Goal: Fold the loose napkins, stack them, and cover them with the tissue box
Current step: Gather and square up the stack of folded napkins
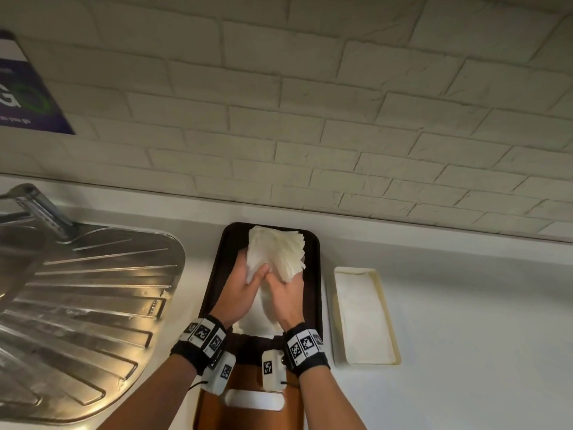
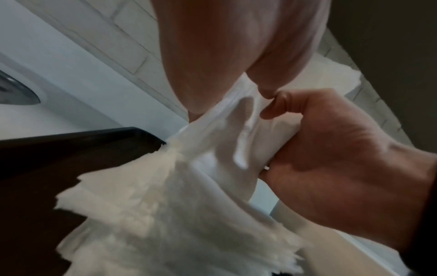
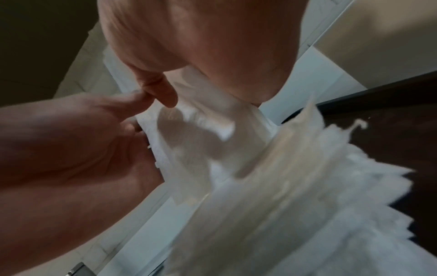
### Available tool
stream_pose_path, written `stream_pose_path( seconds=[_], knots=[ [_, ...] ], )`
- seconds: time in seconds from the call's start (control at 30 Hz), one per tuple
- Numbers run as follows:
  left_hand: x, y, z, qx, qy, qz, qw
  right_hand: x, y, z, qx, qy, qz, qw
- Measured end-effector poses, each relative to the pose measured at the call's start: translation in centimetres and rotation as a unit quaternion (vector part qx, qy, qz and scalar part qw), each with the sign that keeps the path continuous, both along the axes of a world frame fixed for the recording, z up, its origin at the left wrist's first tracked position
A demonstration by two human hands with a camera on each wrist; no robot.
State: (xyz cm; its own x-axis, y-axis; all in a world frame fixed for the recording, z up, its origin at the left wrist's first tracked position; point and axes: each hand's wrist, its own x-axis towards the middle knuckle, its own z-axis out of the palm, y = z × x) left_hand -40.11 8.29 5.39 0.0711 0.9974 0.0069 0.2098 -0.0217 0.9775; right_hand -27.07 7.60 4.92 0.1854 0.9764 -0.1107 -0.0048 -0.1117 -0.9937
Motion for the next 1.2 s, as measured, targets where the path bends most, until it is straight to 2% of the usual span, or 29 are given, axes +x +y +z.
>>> stream_pose_path(
  seconds=[0.07, 0.2, 0.33, 0.43, 0.5, 0.57, 0.67, 0.73, 0.77, 0.9, 1.07, 1.2],
  knots=[
    [0.5, 0.1, 0.4, 0.009, 0.008, -0.006, 1.000, 0.1, 0.0, 0.5, 0.009, -0.006, -0.008, 1.000],
    [2.3, -0.2, 4.1, 0.035, -0.003, -0.007, 0.999, 2.1, -1.2, 4.0, 0.070, -0.030, -0.038, 0.996],
    [6.6, -1.9, 7.6, -0.036, -0.142, 0.039, 0.988, 5.8, -5.2, 7.0, 0.122, -0.060, -0.073, 0.988],
    [11.1, -3.4, 8.4, -0.080, -0.179, -0.001, 0.981, 9.7, -8.5, 6.8, 0.141, -0.118, -0.110, 0.977],
    [14.1, -4.5, 7.8, -0.097, -0.127, -0.040, 0.986, 12.7, -9.7, 5.9, 0.131, -0.163, -0.145, 0.967],
    [16.1, -5.3, 5.4, -0.119, -0.045, -0.068, 0.990, 15.5, -10.3, 4.5, 0.093, -0.228, -0.148, 0.958],
    [17.7, -6.5, 1.5, -0.143, 0.121, -0.099, 0.977, 18.8, -11.1, 1.3, -0.028, -0.339, -0.052, 0.939],
    [18.3, -7.3, 0.5, -0.109, 0.194, -0.108, 0.969, 20.1, -11.5, 0.2, -0.090, -0.366, 0.000, 0.926],
    [18.6, -7.5, 0.6, -0.096, 0.225, -0.114, 0.963, 20.4, -11.7, 0.1, -0.097, -0.367, 0.000, 0.925],
    [19.3, -8.2, 1.5, -0.084, 0.277, -0.119, 0.950, 21.3, -11.7, 1.1, -0.088, -0.380, -0.039, 0.920],
    [19.3, -9.1, 1.6, -0.058, 0.325, -0.124, 0.936, 22.1, -10.8, 1.5, -0.126, -0.458, 0.042, 0.879],
    [18.4, -8.0, 2.2, -0.011, 0.348, -0.086, 0.933, 22.3, -10.7, 1.4, -0.096, -0.468, 0.051, 0.877]
  ],
)
